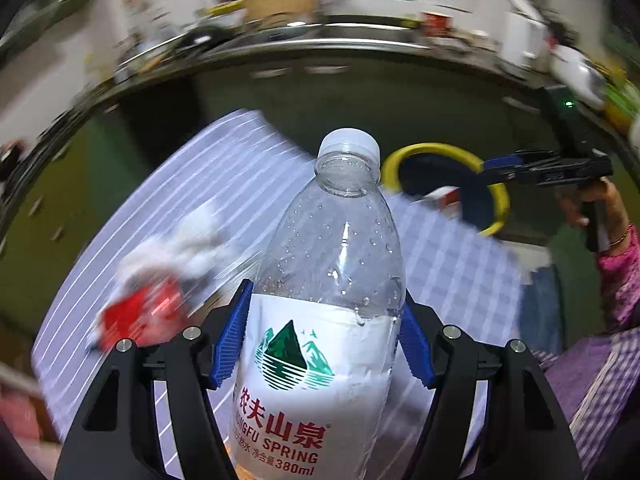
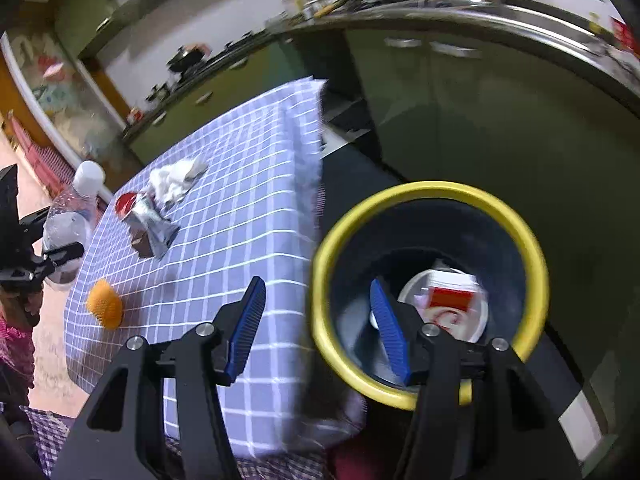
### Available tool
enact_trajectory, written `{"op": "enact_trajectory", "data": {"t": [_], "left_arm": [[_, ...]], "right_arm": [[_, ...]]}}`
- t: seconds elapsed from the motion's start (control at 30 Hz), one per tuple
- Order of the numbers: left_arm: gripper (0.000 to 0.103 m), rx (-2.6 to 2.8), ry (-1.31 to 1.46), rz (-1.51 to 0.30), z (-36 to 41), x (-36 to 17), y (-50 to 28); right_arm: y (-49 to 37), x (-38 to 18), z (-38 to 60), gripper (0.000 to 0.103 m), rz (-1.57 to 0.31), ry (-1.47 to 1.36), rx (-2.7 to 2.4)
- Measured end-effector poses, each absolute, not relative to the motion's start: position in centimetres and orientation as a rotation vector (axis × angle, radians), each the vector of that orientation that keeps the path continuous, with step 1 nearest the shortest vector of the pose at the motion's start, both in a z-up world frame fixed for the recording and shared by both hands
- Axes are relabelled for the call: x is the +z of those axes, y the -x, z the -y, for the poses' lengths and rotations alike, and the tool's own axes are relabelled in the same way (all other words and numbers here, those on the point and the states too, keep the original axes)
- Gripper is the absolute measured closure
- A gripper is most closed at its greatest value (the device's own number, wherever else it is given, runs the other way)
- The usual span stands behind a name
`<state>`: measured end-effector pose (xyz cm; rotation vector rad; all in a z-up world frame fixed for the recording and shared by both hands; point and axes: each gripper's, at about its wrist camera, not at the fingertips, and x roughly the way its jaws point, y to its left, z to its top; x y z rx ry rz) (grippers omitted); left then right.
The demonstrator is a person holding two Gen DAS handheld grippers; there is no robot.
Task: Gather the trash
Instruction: 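Carry the water bottle over the bin and open the left gripper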
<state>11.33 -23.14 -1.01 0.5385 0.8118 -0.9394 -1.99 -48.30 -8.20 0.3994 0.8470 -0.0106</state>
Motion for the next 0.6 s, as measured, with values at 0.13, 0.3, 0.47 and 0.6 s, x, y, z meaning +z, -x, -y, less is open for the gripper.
{"op": "enact_trajectory", "data": {"t": [0.13, 0.3, 0.47, 0.6], "left_arm": [[0.036, -1.09, -0.548, -0.806, 30.9, -1.6, -10.1], [0.036, -1.213, -0.592, -0.848, 40.7, -4.1, -8.8], [0.036, -1.226, -0.6, -0.908, 47.9, -7.8, -9.3], [0.028, -1.204, -0.581, -0.925, 50.1, -9.5, -9.7]], "right_arm": [[5.2, -8.0, 50.8, 0.051, -0.816, -0.433, -0.067], [8.4, -8.4, 53.9, 0.051, -0.791, -0.48, -0.131], [10.7, -9.3, 55.9, 0.048, -0.782, -0.521, -0.171], [11.4, -10.0, 56.9, 0.042, -0.784, -0.545, -0.19]]}}
